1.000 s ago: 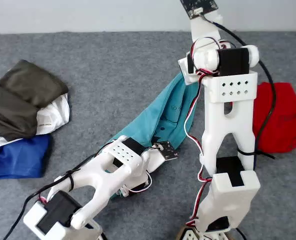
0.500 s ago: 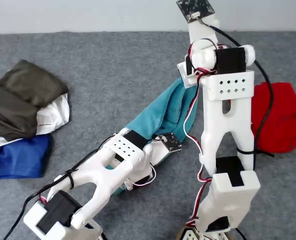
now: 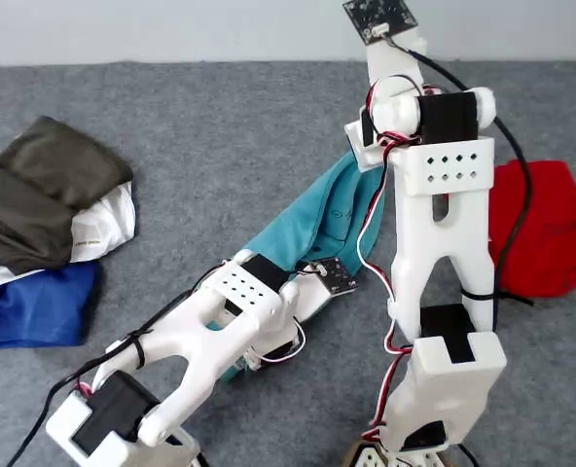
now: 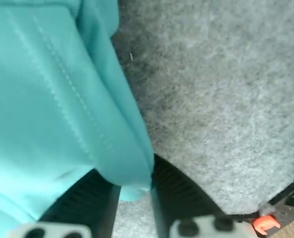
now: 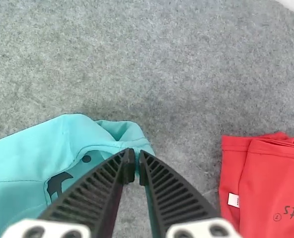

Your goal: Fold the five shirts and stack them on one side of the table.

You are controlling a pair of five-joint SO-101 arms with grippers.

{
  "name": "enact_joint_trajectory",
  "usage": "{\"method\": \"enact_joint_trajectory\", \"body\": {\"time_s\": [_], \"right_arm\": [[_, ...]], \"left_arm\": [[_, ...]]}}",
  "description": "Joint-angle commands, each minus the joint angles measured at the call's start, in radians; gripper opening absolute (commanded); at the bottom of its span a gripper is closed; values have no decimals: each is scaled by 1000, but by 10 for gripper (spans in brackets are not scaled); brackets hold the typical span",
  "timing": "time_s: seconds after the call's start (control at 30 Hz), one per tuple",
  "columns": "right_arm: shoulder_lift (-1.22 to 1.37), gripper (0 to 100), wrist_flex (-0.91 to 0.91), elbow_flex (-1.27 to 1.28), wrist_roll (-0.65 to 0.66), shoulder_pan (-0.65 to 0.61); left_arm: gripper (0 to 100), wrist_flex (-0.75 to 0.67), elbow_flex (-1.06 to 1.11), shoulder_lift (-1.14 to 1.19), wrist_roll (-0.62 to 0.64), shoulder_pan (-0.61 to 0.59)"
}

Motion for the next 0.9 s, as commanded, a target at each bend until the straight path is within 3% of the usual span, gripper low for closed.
{"method": "enact_joint_trajectory", "body": {"time_s": [0.0, 0.17, 0.43, 0.67, 0.87], "right_arm": [[-61, 9, 35, -5, -6, 7], [-61, 9, 35, -3, -6, 7], [-116, 9, 36, -6, -5, 10], [-338, 9, 38, 26, -3, 33], [-579, 9, 36, 115, -6, 124]], "left_arm": [[13, -8, -8, -38, 11, 5], [13, 35, -50, -55, 5, -5], [13, 358, -420, -152, 2, -112], [14, 351, -645, -325, 3, -345], [14, 311, -855, -502, 3, -640]]}}
